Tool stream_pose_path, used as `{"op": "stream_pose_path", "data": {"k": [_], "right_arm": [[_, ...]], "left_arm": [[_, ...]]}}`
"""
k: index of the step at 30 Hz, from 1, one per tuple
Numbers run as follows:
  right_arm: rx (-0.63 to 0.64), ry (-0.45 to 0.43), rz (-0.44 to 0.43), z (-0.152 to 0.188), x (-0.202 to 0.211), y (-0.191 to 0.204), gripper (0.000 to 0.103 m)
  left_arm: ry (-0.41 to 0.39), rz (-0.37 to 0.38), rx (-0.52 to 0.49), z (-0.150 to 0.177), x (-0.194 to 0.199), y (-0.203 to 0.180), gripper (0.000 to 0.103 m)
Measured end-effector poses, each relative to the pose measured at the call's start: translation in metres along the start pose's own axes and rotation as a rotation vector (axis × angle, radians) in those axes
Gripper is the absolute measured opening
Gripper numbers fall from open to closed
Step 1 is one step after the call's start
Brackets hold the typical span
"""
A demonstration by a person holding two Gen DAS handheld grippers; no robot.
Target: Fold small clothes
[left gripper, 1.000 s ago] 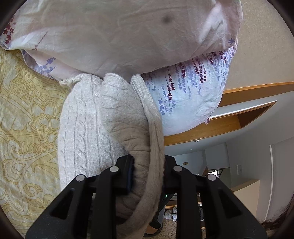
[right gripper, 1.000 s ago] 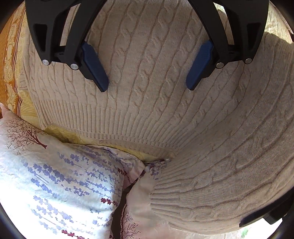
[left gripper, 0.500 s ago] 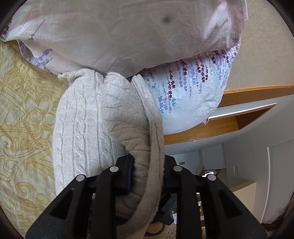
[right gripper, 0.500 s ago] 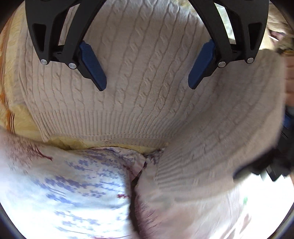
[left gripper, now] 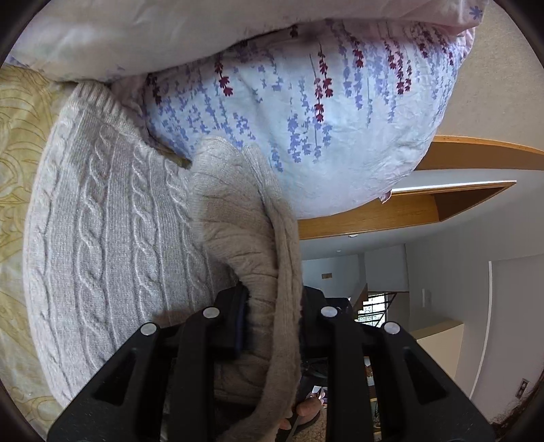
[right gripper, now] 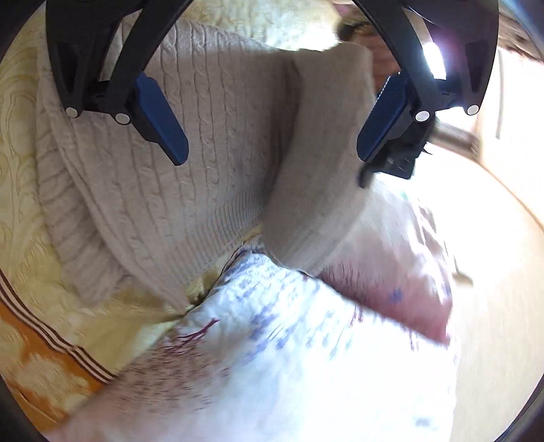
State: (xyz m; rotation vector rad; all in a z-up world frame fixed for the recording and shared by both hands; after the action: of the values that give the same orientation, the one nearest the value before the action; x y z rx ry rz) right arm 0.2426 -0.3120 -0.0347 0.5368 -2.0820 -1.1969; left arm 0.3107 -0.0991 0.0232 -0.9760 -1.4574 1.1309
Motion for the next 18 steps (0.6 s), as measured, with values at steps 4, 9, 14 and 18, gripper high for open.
{"op": "stream_pose_path", "data": {"k": [4, 9, 14, 18], "right_arm": [[-0.107, -0.035, -0.086, -0.007, 0.015, -0.011, 0.101], [-0.154, -0.031, -0.110, -0.014, 0.021, -0.018, 0.101], [-0.211, -0.028, -0.142, -0.020, 0.021, -0.032, 0.101], [-0.209, -0.008, -0.123, -0.025, 0.017, -0.035, 0.101]], "left_arm": [[0.054, -0.024, 0.007, 0.005, -0.032, 0.003, 0.022], [0.114, -0.103, -0.020, 0.016, -0.065, 0.007, 0.023], [0.123, -0.138, -0.067, 0.026, -0.073, 0.004, 0.039], [0.117, -0.125, -0.152, 0.032, -0.060, -0.015, 0.072]]}}
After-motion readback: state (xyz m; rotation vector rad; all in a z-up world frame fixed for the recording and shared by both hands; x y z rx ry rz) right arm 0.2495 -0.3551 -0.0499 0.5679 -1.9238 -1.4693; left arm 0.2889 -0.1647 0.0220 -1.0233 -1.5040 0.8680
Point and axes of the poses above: each gripper's, at about its wrist camera, not at the fingertips, and x roughly against the way its jaws point, y to its left, z to its underside, the point moved 3 cm from there along -x, roughly the way its jaws point, and after that the axes turned 4 degrees about x, right-handed, at the moved point
